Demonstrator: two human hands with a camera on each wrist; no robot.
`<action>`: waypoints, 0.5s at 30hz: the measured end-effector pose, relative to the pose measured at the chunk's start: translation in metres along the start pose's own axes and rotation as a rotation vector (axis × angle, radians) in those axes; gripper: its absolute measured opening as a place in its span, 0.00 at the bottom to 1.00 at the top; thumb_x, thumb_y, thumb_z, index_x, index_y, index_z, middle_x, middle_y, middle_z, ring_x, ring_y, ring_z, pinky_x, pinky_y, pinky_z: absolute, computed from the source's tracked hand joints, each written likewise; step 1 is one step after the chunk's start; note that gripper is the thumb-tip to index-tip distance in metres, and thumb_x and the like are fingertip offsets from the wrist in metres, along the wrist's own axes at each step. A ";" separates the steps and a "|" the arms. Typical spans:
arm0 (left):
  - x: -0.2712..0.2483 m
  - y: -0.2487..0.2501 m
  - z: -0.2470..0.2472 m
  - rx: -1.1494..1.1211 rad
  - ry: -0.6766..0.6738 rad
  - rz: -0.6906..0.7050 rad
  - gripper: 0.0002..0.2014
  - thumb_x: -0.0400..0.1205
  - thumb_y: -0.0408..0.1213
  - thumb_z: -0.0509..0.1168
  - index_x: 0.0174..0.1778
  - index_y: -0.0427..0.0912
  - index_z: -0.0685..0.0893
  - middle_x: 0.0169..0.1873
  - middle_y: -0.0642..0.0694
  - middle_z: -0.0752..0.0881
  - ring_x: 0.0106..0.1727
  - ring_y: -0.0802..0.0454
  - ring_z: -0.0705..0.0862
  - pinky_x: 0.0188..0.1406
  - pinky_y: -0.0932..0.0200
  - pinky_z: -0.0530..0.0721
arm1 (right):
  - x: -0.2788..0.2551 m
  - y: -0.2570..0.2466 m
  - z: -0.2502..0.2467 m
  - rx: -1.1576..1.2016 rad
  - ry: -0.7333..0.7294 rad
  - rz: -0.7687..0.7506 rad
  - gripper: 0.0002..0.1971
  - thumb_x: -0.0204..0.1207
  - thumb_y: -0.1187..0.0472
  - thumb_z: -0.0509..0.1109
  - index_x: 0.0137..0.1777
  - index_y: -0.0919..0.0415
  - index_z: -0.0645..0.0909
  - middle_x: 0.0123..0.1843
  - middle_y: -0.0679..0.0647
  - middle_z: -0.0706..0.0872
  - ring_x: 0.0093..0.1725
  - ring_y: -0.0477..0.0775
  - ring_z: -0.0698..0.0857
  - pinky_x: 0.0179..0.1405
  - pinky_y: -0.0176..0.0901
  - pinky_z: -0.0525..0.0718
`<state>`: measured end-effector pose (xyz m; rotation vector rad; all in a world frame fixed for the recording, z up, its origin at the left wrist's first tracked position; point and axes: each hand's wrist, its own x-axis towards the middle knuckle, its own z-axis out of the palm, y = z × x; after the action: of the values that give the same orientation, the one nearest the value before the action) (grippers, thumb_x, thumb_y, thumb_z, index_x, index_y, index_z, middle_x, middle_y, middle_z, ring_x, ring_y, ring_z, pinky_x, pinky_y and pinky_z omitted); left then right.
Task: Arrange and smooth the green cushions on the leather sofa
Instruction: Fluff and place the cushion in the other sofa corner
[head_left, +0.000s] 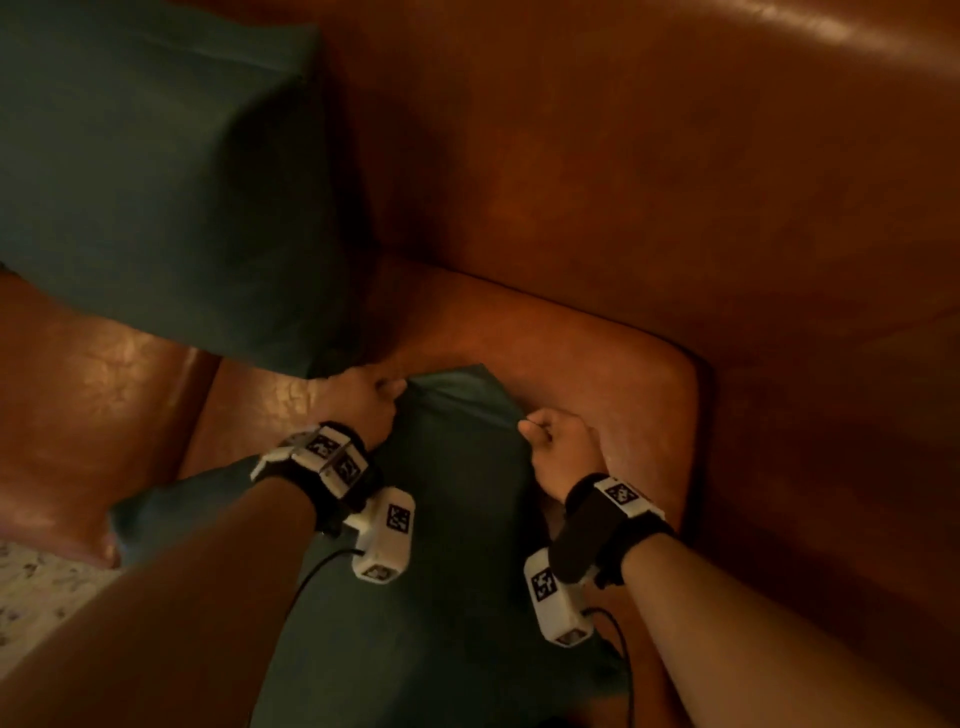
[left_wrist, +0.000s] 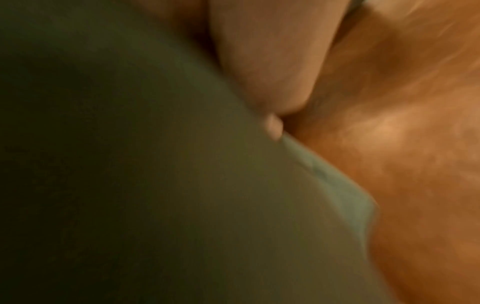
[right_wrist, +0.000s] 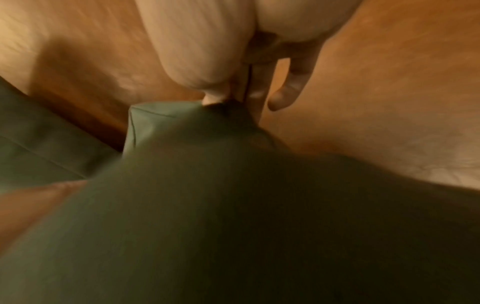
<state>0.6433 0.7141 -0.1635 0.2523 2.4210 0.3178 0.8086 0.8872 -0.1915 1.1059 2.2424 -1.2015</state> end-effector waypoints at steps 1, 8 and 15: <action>-0.001 0.003 0.003 0.010 0.011 -0.028 0.11 0.85 0.44 0.59 0.57 0.47 0.83 0.54 0.39 0.86 0.51 0.40 0.82 0.55 0.48 0.79 | 0.000 0.001 -0.002 0.008 0.007 0.011 0.09 0.82 0.56 0.64 0.40 0.49 0.81 0.40 0.50 0.88 0.46 0.55 0.86 0.49 0.44 0.82; -0.003 0.010 0.009 0.052 -0.028 0.019 0.16 0.87 0.43 0.52 0.62 0.40 0.80 0.57 0.37 0.84 0.56 0.39 0.82 0.53 0.52 0.75 | 0.025 -0.047 -0.021 0.121 -0.124 -0.034 0.26 0.70 0.36 0.73 0.62 0.50 0.77 0.58 0.46 0.85 0.60 0.50 0.82 0.62 0.43 0.78; -0.056 -0.018 -0.023 -0.126 0.079 0.054 0.17 0.85 0.42 0.59 0.68 0.41 0.77 0.62 0.38 0.81 0.65 0.36 0.79 0.62 0.47 0.76 | 0.041 -0.086 -0.056 -0.396 -0.030 -0.173 0.09 0.81 0.53 0.63 0.59 0.48 0.74 0.53 0.55 0.85 0.52 0.59 0.84 0.51 0.48 0.81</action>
<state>0.6689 0.6789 -0.1173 0.2536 2.4628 0.5121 0.7179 0.9237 -0.1393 0.7497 2.4496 -0.7734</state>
